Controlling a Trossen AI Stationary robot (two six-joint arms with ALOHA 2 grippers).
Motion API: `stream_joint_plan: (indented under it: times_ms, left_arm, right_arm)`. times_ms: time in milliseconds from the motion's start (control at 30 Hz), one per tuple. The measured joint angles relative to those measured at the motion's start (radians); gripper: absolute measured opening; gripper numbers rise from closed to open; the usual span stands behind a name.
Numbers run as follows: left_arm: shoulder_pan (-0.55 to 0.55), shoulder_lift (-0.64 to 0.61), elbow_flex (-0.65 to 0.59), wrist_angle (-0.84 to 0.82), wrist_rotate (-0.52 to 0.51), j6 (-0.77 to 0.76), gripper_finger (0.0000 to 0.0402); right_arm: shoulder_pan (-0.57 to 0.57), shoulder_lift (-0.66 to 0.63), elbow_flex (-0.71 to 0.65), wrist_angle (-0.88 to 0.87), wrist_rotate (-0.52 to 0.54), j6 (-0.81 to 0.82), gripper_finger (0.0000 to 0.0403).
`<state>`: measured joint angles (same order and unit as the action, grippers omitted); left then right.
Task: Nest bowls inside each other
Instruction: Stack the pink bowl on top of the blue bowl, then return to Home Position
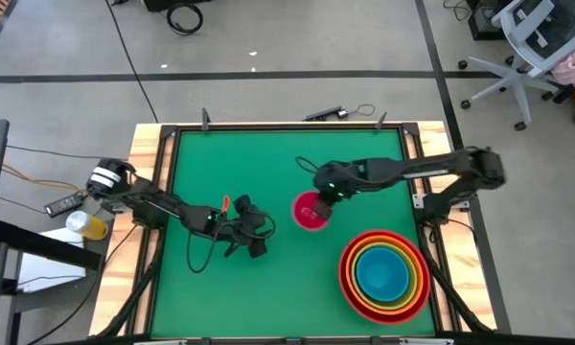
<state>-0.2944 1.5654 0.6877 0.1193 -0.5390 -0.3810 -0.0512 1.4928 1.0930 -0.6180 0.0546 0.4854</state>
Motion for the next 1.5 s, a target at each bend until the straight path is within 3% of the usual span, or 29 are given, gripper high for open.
stream_joint_plan:
  times_ms: [167,367,533,800,1033,1300,1400,1500]
  left_arm:
    - [-0.041,-0.080,-0.001,-0.020,-0.047,0.004,0.0253]
    - [-0.102,-0.157,-0.001,0.023,-0.139,0.092,0.0253]
    - [-0.150,-0.199,-0.001,0.100,-0.161,0.165,0.0253]
    - [-0.163,-0.226,-0.001,0.108,-0.201,0.162,0.0253]
    - [-0.164,-0.248,0.000,0.135,-0.202,0.168,0.0253]
    - [-0.174,-0.310,-0.001,0.142,-0.224,0.216,0.0253]
    - [-0.185,-0.345,-0.001,0.133,-0.258,0.262,0.0253]
    - [-0.202,-0.387,-0.001,0.139,-0.327,0.339,0.0253]
  right_arm:
    - [0.144,-0.174,0.001,-0.185,-0.050,0.063,0.0021]
    - [0.373,-0.274,0.000,-0.378,-0.052,0.267,0.0021]
    - [0.562,-0.280,0.000,-0.482,-0.009,0.433,0.0028]
    - [0.781,-0.172,-0.001,-0.464,0.027,0.615,0.0049]
    - [0.822,-0.094,-0.001,-0.486,0.024,0.685,0.0106]
    - [0.806,-0.160,-0.001,-0.534,0.128,0.646,0.0133]
    - [0.803,-0.214,-0.001,-0.572,0.224,0.648,0.0133]
    - [0.803,-0.280,-0.001,-0.606,0.393,0.669,0.0133]
